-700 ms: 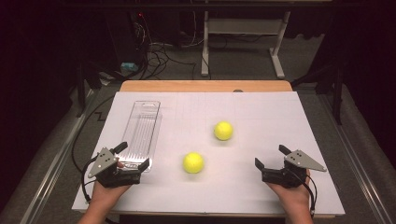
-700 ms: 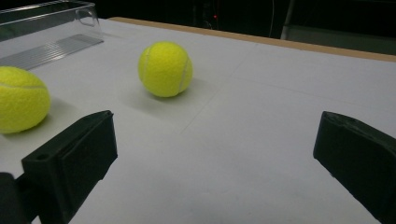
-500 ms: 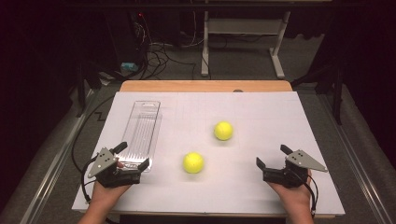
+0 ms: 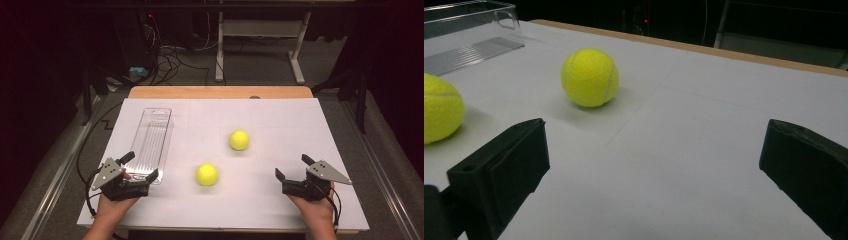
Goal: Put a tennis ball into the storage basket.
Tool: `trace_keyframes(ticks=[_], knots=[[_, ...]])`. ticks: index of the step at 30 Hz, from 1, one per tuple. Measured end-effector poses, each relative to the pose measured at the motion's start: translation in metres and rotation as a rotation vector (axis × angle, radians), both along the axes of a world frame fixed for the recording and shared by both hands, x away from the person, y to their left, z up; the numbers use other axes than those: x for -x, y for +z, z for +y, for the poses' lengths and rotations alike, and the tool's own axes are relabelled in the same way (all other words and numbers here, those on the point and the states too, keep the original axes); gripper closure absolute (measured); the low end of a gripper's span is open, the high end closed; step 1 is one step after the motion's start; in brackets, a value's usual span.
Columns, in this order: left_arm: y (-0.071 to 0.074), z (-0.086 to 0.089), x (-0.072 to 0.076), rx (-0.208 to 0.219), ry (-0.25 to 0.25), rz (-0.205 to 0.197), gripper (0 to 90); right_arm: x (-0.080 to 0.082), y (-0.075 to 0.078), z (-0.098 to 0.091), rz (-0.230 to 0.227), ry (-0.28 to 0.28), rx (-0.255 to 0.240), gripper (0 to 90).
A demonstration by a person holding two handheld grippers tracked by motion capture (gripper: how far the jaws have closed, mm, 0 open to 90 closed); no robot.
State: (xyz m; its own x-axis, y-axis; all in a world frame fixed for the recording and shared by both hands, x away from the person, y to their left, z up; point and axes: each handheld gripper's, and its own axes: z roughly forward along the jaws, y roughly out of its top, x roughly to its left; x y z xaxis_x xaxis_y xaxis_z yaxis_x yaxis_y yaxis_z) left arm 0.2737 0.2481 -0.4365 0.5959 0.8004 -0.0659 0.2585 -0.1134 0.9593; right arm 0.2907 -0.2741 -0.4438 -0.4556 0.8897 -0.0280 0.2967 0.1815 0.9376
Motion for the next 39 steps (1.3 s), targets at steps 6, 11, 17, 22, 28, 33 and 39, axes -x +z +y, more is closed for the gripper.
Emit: trace_keyframes(ticks=[6,11,17,22,28,33,39], knots=[[0.001,0.002,0.000,0.002,0.003,-0.002,0.4,0.001,0.001,0.000,-0.011,-0.011,0.009,0.0],[0.002,0.004,0.001,0.004,0.007,-0.002,0.4,0.002,0.002,0.001,-0.013,0.001,0.011,0.0],[0.003,0.007,0.001,0.009,0.014,-0.003,0.4,0.003,0.003,0.002,-0.023,0.003,0.014,1.2],[0.005,0.008,0.002,0.005,0.018,0.001,0.4,0.004,0.003,0.002,-0.030,-0.003,0.010,0.0],[0.009,0.004,0.003,-0.015,0.003,0.014,0.6,0.004,0.003,0.003,-0.031,-0.001,0.016,0.0],[0.011,0.001,0.004,-0.043,-0.010,0.039,0.7,0.004,0.002,0.004,-0.035,-0.001,0.024,0.0],[0.011,-0.003,0.003,-0.056,-0.028,0.067,0.7,0.004,0.002,0.005,-0.034,-0.007,0.032,0.0]])
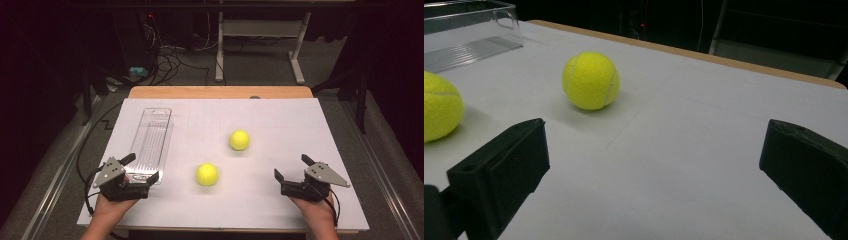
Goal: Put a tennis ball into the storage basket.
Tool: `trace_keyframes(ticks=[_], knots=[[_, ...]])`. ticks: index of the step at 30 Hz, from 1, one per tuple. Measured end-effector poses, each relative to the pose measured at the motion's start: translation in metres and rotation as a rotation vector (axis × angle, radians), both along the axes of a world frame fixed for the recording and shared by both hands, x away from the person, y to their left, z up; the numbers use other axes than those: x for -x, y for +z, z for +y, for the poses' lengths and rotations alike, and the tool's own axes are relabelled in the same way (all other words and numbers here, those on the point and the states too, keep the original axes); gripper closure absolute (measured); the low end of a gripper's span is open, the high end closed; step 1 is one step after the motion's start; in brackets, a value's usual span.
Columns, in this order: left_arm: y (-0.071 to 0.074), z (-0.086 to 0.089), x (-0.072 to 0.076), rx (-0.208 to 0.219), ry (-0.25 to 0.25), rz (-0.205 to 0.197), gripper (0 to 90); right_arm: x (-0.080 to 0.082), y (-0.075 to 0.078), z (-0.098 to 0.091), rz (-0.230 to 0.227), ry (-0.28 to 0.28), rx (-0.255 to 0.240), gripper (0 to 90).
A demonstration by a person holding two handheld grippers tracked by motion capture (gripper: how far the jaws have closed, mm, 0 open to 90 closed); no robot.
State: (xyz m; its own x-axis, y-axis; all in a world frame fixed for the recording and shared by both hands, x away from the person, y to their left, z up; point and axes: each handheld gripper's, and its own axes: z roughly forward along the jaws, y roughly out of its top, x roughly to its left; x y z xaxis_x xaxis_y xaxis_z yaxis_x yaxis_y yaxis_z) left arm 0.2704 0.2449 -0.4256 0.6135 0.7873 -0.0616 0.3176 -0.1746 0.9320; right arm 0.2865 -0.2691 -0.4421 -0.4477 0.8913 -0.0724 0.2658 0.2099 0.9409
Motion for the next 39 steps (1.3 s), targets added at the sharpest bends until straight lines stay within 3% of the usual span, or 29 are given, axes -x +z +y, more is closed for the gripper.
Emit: trace_keyframes(ticks=[12,17,25,28,31,36,39], knots=[[0.000,-0.005,-0.001,-0.019,-0.023,0.040,0.7,-0.001,-0.002,0.001,0.021,0.005,-0.003,0.0],[0.002,-0.001,-0.001,-0.001,-0.015,0.040,0.7,-0.001,-0.003,0.001,0.016,0.003,-0.012,0.0],[0.002,-0.007,0.003,-0.048,-0.031,0.022,0.7,-0.001,-0.003,0.000,0.012,-0.005,-0.019,0.0],[0.003,-0.003,0.001,-0.018,-0.022,0.037,0.7,-0.001,-0.003,-0.001,0.009,-0.004,-0.021,0.0],[0.002,-0.004,0.001,-0.029,-0.025,0.038,0.7,-0.001,-0.004,-0.001,0.008,-0.006,-0.027,0.0],[0.005,-0.014,0.006,-0.059,-0.081,0.014,0.7,-0.001,-0.005,0.000,0.009,-0.001,-0.027,0.0],[0.008,-0.021,0.010,-0.055,-0.114,0.011,0.7,-0.001,-0.005,0.000,0.011,-0.002,-0.027,0.0]])
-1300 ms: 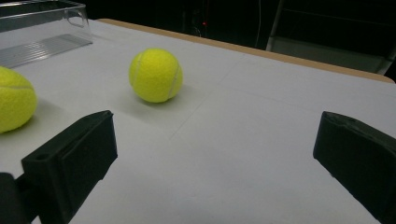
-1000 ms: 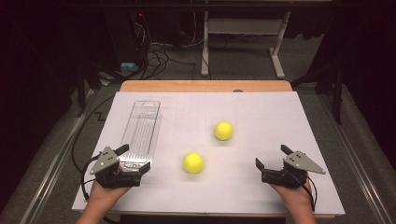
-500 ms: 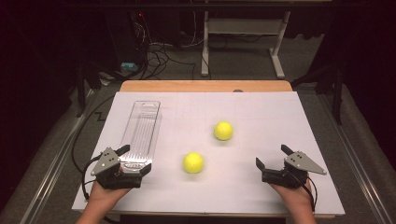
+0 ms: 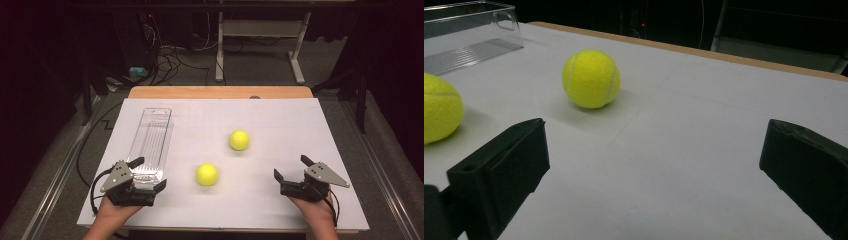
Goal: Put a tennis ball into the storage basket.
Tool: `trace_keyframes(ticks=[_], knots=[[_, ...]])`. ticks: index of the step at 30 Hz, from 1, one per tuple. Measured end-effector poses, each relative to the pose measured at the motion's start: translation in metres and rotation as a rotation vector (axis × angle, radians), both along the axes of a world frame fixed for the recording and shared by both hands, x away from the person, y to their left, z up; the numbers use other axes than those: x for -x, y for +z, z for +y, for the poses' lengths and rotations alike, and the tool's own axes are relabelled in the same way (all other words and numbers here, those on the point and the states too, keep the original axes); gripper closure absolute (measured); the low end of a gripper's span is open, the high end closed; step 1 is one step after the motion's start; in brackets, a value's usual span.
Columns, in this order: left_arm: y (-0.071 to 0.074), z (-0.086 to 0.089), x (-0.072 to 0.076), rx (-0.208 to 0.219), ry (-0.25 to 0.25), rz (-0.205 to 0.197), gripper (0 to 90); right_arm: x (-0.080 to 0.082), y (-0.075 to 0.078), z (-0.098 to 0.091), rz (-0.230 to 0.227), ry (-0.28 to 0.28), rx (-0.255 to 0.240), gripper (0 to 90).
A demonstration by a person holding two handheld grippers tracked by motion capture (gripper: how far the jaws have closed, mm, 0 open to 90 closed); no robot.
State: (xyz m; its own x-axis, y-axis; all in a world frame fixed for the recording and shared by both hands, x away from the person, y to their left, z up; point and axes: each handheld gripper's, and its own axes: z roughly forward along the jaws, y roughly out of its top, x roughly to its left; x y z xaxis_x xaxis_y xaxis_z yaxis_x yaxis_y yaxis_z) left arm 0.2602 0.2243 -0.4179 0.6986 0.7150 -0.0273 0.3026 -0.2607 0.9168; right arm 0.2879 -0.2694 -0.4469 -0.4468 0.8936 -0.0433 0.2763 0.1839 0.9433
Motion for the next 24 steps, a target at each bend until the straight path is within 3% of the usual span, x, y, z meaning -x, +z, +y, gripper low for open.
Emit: trace_keyframes(ticks=[13,22,24], knots=[[-0.004,-0.024,0.001,0.020,-0.081,0.046,0.7,0.000,-0.001,0.001,0.003,0.002,-0.003,0.0],[-0.010,-0.044,-0.005,-0.039,-0.127,0.100,0.7,0.000,-0.001,0.001,-0.006,-0.006,-0.001,0.0],[-0.011,-0.049,-0.006,-0.071,-0.134,0.114,0.7,0.000,-0.002,0.001,-0.007,-0.006,-0.001,0.0]])
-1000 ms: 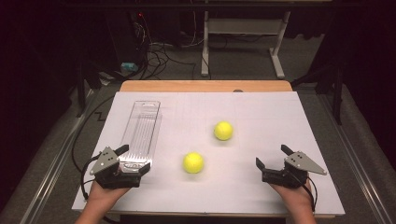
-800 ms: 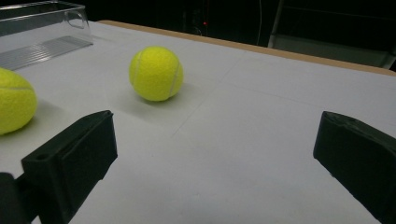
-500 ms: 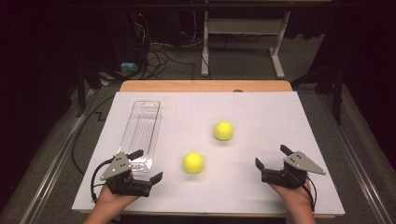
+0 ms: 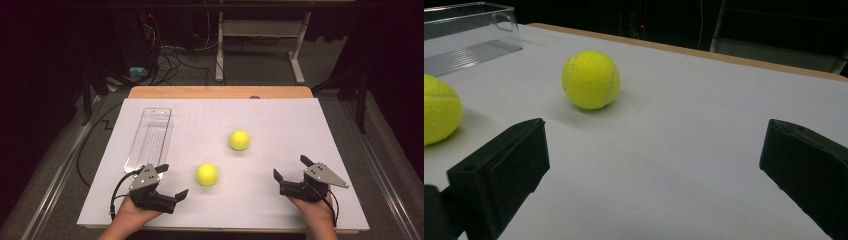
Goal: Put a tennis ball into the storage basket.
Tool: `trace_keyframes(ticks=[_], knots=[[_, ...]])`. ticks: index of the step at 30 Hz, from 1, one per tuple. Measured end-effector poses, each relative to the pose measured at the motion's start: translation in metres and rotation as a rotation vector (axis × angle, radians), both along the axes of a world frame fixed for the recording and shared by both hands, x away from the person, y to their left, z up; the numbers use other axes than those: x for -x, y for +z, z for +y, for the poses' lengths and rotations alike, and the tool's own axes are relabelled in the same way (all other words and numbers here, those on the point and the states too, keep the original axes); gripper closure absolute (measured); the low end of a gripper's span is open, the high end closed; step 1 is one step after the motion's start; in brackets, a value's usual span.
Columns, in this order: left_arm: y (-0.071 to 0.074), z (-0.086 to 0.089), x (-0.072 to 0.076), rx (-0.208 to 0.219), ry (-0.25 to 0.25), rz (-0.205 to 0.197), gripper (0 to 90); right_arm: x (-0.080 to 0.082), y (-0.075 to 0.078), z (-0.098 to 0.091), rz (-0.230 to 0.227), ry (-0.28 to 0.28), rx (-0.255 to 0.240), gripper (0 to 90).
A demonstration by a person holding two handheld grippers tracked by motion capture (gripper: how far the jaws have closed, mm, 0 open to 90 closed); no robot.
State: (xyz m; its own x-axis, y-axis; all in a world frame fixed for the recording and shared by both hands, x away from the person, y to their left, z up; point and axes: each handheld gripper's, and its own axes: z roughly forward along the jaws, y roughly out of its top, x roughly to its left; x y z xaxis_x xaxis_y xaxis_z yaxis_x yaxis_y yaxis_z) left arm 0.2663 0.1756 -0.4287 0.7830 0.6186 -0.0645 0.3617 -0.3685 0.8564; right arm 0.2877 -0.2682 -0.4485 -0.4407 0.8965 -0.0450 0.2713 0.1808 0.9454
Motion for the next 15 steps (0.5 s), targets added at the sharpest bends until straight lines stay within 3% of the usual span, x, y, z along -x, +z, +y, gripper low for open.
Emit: trace_keyframes(ticks=[10,15], knots=[[-0.009,-0.019,-0.005,-0.116,-0.048,0.091,0.7,0.000,0.000,0.000,0.003,-0.002,-0.002,0.0],[-0.012,-0.024,-0.008,-0.139,-0.034,0.126,0.7,0.000,-0.001,0.000,0.004,0.000,0.000,0.0]])
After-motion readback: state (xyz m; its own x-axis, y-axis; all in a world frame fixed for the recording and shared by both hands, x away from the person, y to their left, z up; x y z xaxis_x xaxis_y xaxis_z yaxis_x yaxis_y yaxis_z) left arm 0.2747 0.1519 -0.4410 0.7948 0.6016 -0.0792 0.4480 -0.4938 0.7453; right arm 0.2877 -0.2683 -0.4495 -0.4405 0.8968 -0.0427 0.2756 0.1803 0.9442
